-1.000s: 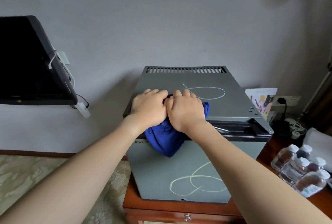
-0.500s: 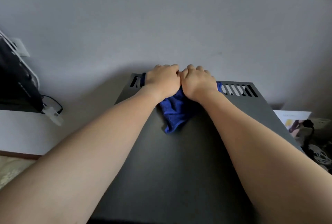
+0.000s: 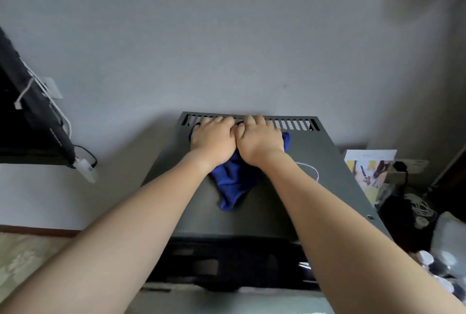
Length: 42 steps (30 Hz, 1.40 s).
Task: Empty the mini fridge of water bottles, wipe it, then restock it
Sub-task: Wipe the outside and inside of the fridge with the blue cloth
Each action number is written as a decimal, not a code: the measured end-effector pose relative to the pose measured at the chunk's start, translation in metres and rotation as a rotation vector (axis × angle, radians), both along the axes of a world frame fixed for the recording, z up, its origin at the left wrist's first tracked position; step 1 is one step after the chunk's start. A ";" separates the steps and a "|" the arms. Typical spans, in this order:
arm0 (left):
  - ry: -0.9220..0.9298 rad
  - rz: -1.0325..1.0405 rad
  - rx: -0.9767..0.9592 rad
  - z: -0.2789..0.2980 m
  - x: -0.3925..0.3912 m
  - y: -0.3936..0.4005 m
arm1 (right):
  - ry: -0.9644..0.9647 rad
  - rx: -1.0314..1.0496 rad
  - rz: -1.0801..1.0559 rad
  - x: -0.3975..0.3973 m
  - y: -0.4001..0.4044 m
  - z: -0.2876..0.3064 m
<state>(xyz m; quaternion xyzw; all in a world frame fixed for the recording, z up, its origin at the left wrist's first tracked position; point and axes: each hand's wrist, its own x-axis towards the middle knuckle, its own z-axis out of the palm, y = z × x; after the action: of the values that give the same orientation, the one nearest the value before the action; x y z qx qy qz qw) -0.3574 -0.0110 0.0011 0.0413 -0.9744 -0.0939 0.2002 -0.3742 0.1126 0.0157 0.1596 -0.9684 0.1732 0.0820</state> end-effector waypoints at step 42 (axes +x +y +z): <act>-0.081 0.097 -0.093 0.007 -0.083 0.113 | 0.016 0.028 -0.145 -0.091 0.093 -0.004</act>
<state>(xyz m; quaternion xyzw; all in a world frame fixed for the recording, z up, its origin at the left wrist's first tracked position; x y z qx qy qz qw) -0.4407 0.1023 0.0079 0.0828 -0.9819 -0.0371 0.1664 -0.4653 0.2058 0.0119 0.0914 -0.9791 0.1520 0.0997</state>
